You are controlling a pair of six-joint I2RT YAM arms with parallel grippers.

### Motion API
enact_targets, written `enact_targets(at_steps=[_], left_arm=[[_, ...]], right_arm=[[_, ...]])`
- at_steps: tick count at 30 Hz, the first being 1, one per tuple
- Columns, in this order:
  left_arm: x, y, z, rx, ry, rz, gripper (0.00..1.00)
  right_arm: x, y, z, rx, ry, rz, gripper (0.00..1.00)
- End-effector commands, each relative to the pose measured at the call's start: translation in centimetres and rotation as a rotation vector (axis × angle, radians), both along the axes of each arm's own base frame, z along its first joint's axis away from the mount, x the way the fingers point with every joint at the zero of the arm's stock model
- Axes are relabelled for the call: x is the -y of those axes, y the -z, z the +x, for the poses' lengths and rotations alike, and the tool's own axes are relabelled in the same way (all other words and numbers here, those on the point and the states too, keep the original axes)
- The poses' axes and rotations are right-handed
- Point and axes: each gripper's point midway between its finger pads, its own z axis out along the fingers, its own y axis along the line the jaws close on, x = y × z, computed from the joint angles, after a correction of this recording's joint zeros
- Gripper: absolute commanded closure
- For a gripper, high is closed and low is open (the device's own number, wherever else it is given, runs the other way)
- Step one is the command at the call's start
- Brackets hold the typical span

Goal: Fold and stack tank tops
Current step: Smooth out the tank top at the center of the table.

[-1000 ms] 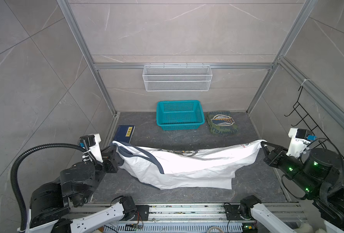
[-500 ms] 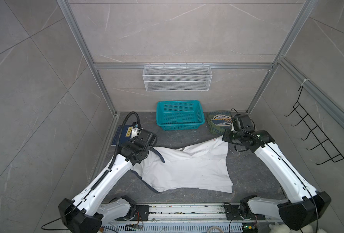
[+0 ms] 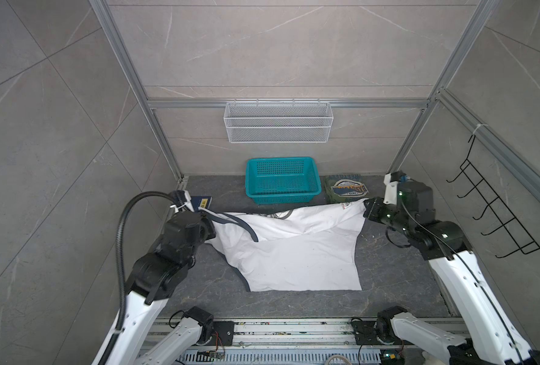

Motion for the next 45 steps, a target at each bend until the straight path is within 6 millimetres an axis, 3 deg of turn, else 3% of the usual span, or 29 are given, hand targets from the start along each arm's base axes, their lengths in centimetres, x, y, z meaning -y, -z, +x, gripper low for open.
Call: enact_targets(at_steps=[1, 7, 13, 16, 19, 23, 26, 31, 34, 37, 40, 45], left_arm=[[-0.2, -4.9, -3.3, 0.15, 0.098, -0.018, 1.0], [0.1, -10.2, -9.4, 0.317, 0.279, -0.08, 1.0], [-0.9, -14.4, -15.9, 0.484, 0.384, -0.161, 1.0], [-1.3, -14.8, -16.7, 0.487, 0.379, -0.172, 1.0], [-0.9, -13.1, -14.6, 0.414, 0.346, -0.167, 1.0], [-0.4, -7.6, -9.0, 0.217, 0.227, -0.114, 1.0], [-0.7, -1.9, -4.6, 0.036, 0.094, -0.035, 1.0], [-1.4, 8.2, 1.1, -0.213, -0.131, 0.093, 1.0], [-2.2, 12.7, 2.9, -0.341, -0.285, 0.128, 1.0], [-1.2, 17.4, 5.7, -0.437, -0.321, 0.173, 1.0], [-1.2, 20.8, 7.9, -0.527, -0.358, 0.193, 1.0], [-2.5, 23.2, 11.0, -0.564, -0.385, 0.167, 1.0]], right_arm=[[0.4, -4.8, -4.1, 0.114, -0.05, 0.023, 1.0], [1.8, -11.9, -11.7, 0.3, -0.099, 0.06, 1.0], [2.8, -17.1, -18.6, 0.449, -0.148, 0.107, 1.0], [3.6, -18.5, -19.9, 0.482, -0.123, 0.111, 1.0], [4.2, -17.7, -18.3, 0.441, -0.067, 0.083, 1.0], [3.8, -13.5, -13.3, 0.306, -0.016, 0.032, 1.0], [2.3, -8.7, -9.1, 0.193, -0.032, 0.016, 1.0], [0.1, 3.9, -1.6, -0.053, -0.036, -0.039, 1.0], [-0.7, 10.9, 1.8, -0.195, -0.031, -0.073, 1.0], [-1.2, 16.9, 4.8, -0.311, -0.014, -0.103, 1.0], [-1.4, 20.7, 7.6, -0.395, 0.0, -0.11, 1.0], [-0.8, 23.2, 11.1, -0.441, 0.032, -0.13, 1.0]])
